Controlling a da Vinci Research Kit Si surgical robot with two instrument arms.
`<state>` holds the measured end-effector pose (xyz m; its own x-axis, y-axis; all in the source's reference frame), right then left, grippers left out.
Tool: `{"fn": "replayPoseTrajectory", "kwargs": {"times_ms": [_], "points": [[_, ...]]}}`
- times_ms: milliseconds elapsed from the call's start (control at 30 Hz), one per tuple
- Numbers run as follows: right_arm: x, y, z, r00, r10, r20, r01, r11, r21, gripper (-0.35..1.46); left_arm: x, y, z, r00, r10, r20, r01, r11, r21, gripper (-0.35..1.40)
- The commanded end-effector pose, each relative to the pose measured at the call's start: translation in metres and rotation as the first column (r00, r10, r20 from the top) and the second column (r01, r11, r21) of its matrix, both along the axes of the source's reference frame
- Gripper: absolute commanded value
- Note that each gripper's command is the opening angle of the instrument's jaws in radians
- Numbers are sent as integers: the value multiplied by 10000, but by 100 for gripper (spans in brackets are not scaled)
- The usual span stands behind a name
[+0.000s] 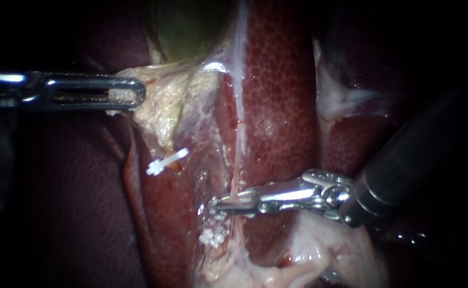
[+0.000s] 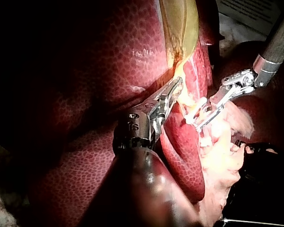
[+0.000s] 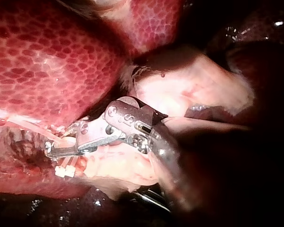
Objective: Going back second clip right tube
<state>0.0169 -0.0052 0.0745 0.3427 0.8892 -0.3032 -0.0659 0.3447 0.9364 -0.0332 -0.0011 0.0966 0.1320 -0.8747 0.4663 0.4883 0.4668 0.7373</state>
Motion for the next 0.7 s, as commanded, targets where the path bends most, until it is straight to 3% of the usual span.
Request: {"fn": "replayPoseTrajectory", "kwargs": {"times_ms": [33,467,500,600,700], "points": [[1,-1,-1,10000,1,-6,-1,10000,7,-35,0,0,0,10000,1,5,-1,10000,0,-33],[1,-2,0,9999,-143,-37,144,9990,411,-35,0,0,0,10000,1,4,-1,10000,-1,-33],[1,-2,-1,9998,-174,-11,174,9987,471,-31,0,0,1,10000,1,4,-1,10000,-2,-33],[2,-2,-3,9993,-71,-363,76,9999,121,32,0,0,1,10000,1,4,-1,10000,-4,-33],[3,1,-7,9967,51,-812,-72,9997,-251,49,0,0,1,10000,1,4,-1,10000,-4,-33]]}}
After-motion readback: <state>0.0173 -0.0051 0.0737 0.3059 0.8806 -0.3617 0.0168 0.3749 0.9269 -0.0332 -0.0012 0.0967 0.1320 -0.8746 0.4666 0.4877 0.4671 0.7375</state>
